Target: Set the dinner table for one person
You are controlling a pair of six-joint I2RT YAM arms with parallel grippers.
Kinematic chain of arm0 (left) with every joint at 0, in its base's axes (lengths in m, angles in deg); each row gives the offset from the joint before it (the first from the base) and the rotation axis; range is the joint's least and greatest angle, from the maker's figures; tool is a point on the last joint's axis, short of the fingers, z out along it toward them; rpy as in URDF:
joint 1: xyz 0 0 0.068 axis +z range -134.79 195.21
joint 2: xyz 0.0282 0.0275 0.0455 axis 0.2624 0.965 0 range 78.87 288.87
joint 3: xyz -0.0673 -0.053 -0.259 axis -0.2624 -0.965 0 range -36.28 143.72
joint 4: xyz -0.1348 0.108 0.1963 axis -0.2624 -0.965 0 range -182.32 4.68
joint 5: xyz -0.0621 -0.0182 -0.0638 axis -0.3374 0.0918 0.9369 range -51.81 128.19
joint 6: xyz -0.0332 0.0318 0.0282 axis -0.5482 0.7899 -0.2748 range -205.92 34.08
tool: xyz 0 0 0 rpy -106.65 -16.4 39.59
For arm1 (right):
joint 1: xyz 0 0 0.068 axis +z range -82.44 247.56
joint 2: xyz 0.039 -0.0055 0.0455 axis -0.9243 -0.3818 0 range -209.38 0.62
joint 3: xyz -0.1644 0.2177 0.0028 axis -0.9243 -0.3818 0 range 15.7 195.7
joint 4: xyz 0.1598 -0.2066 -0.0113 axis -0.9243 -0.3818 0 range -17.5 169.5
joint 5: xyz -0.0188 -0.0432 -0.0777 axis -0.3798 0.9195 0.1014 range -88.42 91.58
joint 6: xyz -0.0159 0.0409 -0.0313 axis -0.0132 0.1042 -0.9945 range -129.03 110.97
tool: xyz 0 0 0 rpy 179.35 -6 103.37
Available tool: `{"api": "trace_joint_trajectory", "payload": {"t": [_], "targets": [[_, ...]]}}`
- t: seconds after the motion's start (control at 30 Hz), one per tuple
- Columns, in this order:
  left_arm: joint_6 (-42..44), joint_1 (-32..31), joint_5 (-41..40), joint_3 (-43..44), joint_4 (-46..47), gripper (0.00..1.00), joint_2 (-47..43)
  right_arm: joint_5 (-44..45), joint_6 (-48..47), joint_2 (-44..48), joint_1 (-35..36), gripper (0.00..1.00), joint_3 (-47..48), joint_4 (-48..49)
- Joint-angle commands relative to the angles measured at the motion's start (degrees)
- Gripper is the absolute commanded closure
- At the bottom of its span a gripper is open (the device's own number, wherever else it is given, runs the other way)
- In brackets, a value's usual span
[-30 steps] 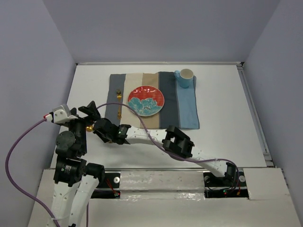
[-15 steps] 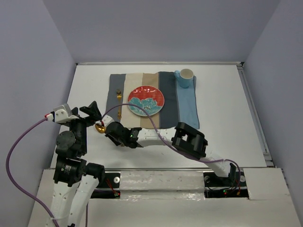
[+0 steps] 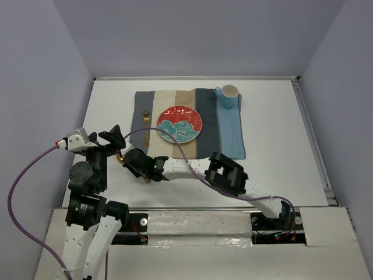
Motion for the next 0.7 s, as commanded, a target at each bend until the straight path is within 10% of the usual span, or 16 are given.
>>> {"api": "trace_joint_trajectory", "payload": {"t": [0.0,0.27,0.67], "targets": [[-0.09,-0.32,0.4,0.63,2.57,0.01,-0.38,0.79,-0.55,-3.08,0.63,1.0,1.52,-1.54],[-0.17,-0.32,0.92,0.63,2.66,0.01,-0.55,7.46,3.15,20.88,-0.41,1.0,-21.64,13.64],[-0.09,-1.46,3.21,0.28,3.09,0.01,-1.52,14.51,9.39,40.69,-24.67,1.0,-43.04,16.3]]}}
